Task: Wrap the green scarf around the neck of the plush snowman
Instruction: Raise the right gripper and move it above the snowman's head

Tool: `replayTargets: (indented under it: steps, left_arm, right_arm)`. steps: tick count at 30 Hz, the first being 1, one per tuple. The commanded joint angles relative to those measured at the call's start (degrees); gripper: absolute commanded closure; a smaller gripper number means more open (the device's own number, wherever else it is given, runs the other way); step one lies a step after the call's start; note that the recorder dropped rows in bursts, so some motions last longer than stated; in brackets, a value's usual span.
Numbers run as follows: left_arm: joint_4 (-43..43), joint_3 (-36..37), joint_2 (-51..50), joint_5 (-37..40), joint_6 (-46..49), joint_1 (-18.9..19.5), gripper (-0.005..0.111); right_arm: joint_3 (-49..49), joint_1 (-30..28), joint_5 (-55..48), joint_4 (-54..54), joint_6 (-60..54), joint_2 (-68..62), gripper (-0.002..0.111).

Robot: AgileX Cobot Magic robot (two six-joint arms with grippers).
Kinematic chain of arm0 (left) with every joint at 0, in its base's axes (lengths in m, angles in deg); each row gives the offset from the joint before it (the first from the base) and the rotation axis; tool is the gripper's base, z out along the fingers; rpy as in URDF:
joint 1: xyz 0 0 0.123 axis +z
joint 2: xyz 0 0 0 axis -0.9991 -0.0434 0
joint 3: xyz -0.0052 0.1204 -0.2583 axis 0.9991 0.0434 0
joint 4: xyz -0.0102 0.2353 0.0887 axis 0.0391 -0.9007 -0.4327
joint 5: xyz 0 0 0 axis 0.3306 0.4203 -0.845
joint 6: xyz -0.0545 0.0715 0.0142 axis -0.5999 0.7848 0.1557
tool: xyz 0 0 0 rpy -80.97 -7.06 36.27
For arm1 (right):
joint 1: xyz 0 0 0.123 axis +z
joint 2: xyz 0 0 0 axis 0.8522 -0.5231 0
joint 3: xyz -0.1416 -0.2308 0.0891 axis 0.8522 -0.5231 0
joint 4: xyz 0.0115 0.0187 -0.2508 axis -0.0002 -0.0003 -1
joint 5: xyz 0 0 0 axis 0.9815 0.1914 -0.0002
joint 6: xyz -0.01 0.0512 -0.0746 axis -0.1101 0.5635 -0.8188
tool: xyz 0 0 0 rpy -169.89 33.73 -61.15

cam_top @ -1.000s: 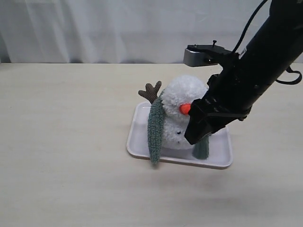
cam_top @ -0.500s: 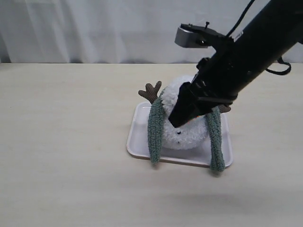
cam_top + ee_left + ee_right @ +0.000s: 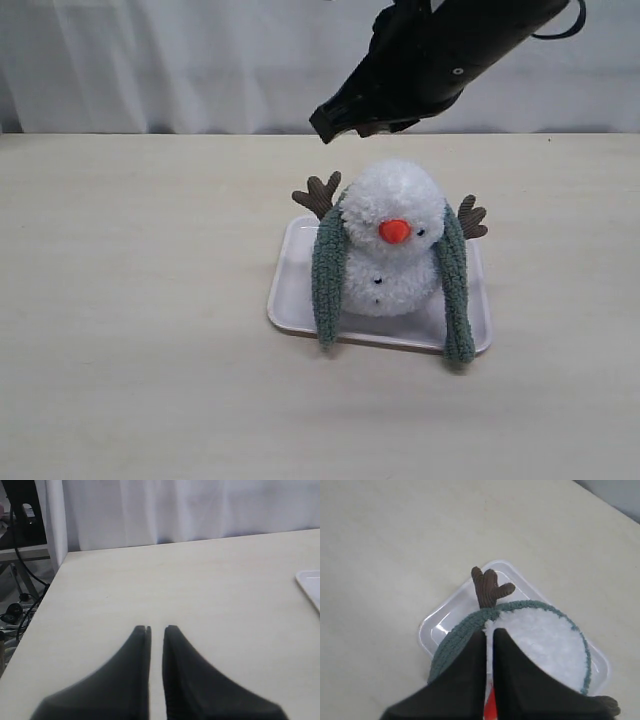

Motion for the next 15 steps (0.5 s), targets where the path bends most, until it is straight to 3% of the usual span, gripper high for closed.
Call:
replayTargets:
  steps: [1,15]
  left_arm:
    - [0.15,0.18,0.20,-0.60,0.05,0.21,0.096]
    - [0.15,0.18,0.20,-0.60,0.05,0.21,0.096]
  right_arm:
    - [0.77,0.21,0.41,-1.19,2.59,-2.45,0.104]
    - [0.77,0.21,1.62,-0.62,5.61,-8.21,0.104]
